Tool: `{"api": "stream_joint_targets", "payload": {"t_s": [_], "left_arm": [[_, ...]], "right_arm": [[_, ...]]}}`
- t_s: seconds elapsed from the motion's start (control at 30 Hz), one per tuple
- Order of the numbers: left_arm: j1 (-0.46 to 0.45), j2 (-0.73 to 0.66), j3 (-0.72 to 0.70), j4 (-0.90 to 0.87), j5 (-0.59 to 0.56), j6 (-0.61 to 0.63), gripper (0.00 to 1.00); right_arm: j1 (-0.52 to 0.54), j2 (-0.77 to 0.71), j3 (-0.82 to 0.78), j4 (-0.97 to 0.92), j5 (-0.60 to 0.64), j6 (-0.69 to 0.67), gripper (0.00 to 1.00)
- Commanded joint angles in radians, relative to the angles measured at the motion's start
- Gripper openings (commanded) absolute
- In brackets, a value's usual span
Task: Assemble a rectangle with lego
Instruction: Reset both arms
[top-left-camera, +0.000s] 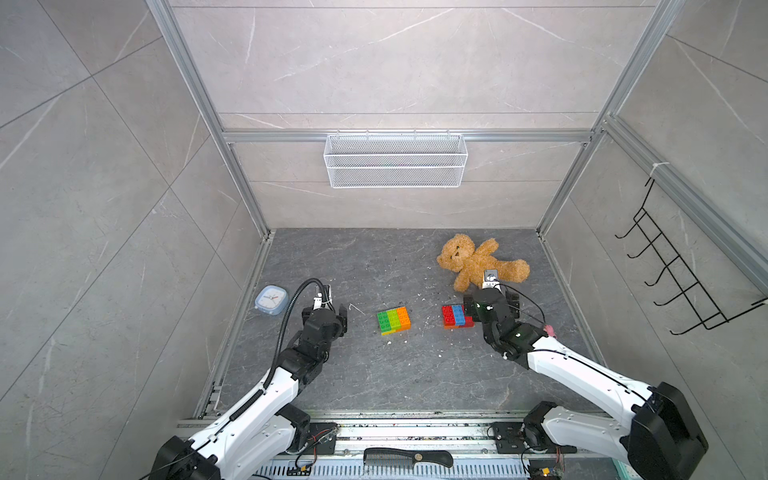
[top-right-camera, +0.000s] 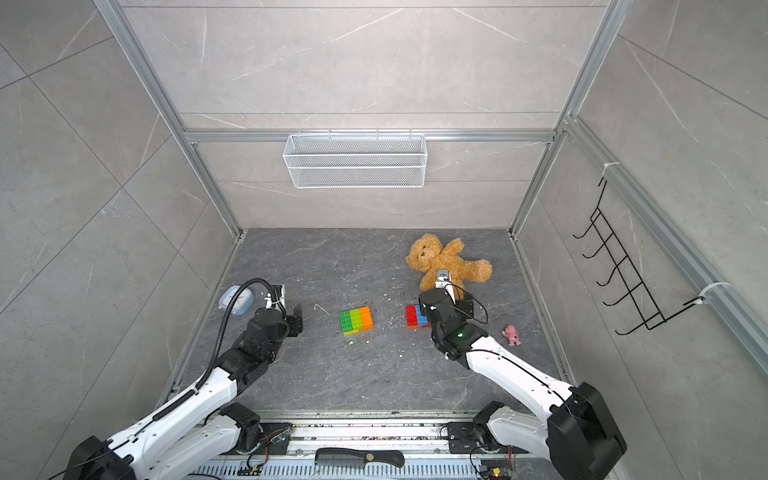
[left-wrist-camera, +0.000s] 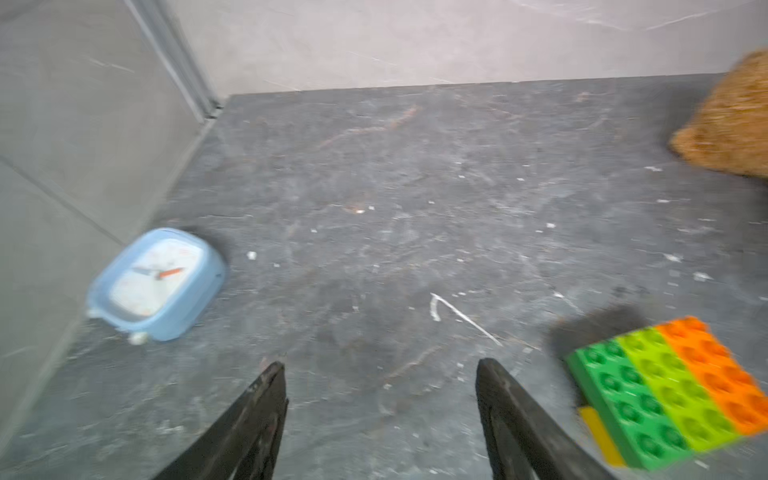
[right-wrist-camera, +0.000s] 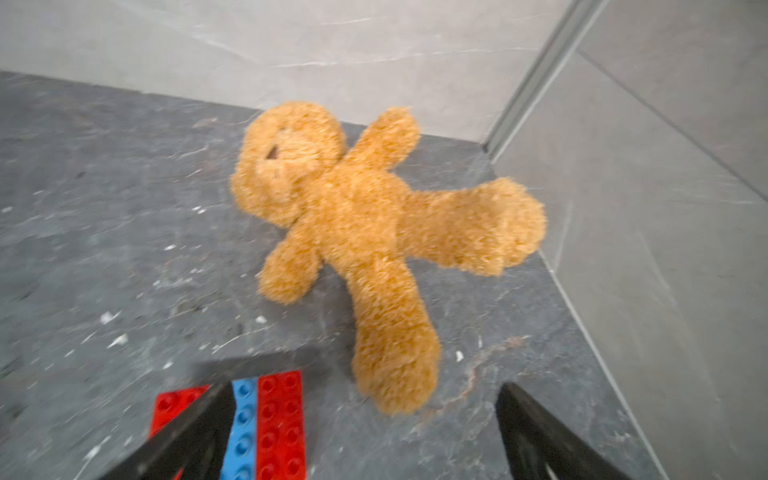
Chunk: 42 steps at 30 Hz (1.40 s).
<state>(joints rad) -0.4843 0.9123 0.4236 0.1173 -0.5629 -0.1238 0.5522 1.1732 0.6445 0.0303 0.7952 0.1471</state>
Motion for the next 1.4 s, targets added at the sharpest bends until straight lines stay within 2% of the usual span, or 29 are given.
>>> {"api": "stream_joint_targets", "payload": {"t_s": [0.0, 0.1, 0.2, 0.37, 0.5, 0.63, 0.77, 0.9, 1.07, 1.23, 1.27, 1.33, 1.37], "left_arm": [[0.021, 0.013, -0.023, 0.192, -0.173, 0.113, 0.74], [0.055, 0.004, -0.087, 0.259, -0.208, 0.124, 0.74], [0.123, -0.007, -0.128, 0.292, -0.179, 0.103, 0.74], [0.201, 0.016, -0.175, 0.384, -0.124, 0.114, 0.74], [0.252, 0.088, -0.194, 0.480, -0.031, 0.118, 0.74], [0.282, 0.147, -0.206, 0.580, 0.082, 0.119, 0.74], [0.316, 0.202, -0.204, 0.636, 0.184, 0.132, 0.74], [0.345, 0.274, -0.203, 0.695, 0.274, 0.173, 0.74], [0.387, 0.407, -0.193, 0.823, 0.401, 0.237, 0.74], [0.439, 0.480, -0.136, 0.769, 0.476, 0.210, 0.74], [0.463, 0.490, -0.128, 0.756, 0.505, 0.193, 0.74], [0.483, 0.547, -0.115, 0.785, 0.528, 0.184, 0.86], [0.491, 0.577, -0.099, 0.788, 0.528, 0.175, 0.99]], "right_arm": [[-0.063, 0.000, -0.060, 0.244, 0.132, -0.098, 1.00], [-0.139, -0.042, -0.156, 0.364, 0.069, -0.110, 1.00], [-0.198, -0.069, -0.219, 0.437, -0.008, -0.105, 1.00], [-0.239, 0.002, -0.228, 0.500, -0.073, -0.105, 1.00], [-0.261, 0.060, -0.288, 0.679, -0.159, -0.107, 1.00], [-0.302, 0.032, -0.350, 0.788, -0.253, -0.123, 1.00], [-0.335, 0.037, -0.362, 0.795, -0.356, -0.138, 0.99], [-0.348, 0.110, -0.382, 0.851, -0.419, -0.146, 0.98], [-0.353, 0.261, -0.423, 1.074, -0.454, -0.172, 0.98], [-0.375, 0.384, -0.444, 1.236, -0.498, -0.173, 1.00], [-0.377, 0.384, -0.433, 1.221, -0.496, -0.174, 1.00], [-0.385, 0.351, -0.388, 1.074, -0.476, -0.146, 1.00], [-0.394, 0.356, -0.362, 1.027, -0.447, -0.124, 1.00]]}}
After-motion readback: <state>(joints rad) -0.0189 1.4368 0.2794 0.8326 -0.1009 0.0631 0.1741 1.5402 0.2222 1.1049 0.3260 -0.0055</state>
